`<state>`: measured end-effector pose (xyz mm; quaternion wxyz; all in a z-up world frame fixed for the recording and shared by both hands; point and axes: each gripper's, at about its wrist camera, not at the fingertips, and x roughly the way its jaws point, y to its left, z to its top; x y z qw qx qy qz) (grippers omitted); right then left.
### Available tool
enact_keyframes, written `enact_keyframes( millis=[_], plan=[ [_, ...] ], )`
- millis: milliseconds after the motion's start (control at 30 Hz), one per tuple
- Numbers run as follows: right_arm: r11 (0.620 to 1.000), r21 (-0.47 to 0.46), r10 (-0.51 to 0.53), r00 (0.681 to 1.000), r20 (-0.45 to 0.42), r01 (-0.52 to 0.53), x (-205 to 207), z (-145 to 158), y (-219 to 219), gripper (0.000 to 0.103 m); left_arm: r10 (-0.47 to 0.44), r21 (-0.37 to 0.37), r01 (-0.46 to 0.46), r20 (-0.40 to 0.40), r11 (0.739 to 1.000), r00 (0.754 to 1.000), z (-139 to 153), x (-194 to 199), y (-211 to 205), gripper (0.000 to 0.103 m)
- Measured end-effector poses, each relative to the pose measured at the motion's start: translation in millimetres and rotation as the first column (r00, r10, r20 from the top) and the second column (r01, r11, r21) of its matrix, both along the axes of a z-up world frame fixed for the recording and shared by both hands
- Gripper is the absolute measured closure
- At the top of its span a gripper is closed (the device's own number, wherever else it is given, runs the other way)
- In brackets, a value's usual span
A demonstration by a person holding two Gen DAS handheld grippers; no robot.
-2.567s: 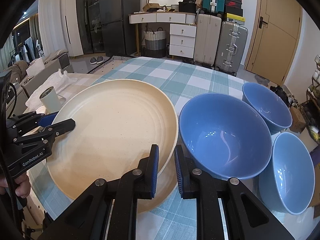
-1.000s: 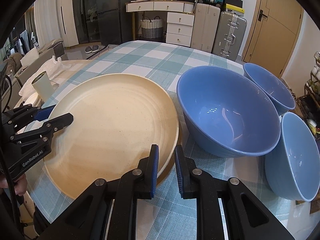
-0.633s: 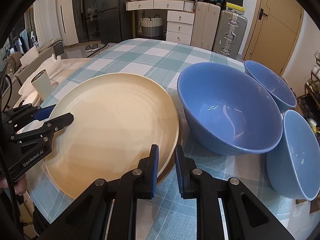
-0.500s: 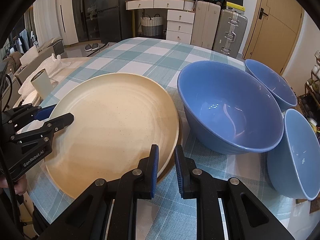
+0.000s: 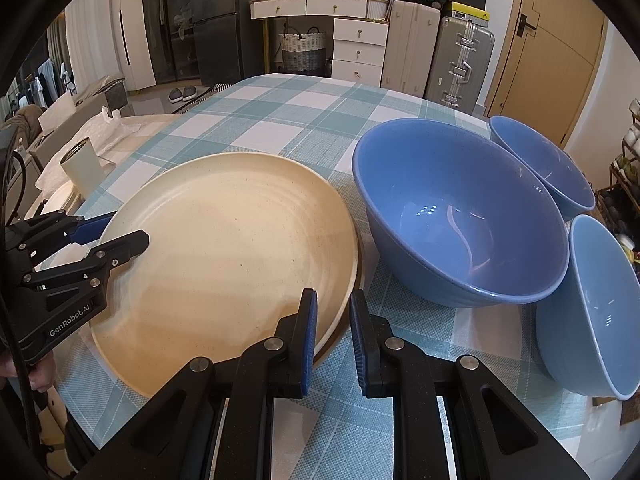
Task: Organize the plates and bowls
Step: 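Hold the cream plate with both grippers above the placed cream plate, then lower the held plate onto the placed cream plate and open both grippers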
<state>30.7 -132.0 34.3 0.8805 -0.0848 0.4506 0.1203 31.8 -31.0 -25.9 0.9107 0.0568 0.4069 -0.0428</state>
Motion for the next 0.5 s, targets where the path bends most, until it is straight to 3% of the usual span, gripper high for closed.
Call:
enact_keyframes(
  millis=[500],
  plan=[
    [1.0,-0.006,-0.009,1.0,-0.001,0.009,1.5,-3.5,-2.4,0.084,-0.015,0.01,0.015,-0.012,1.0,1.0,-5.9,1.0,-7.9,0.074]
  ],
)
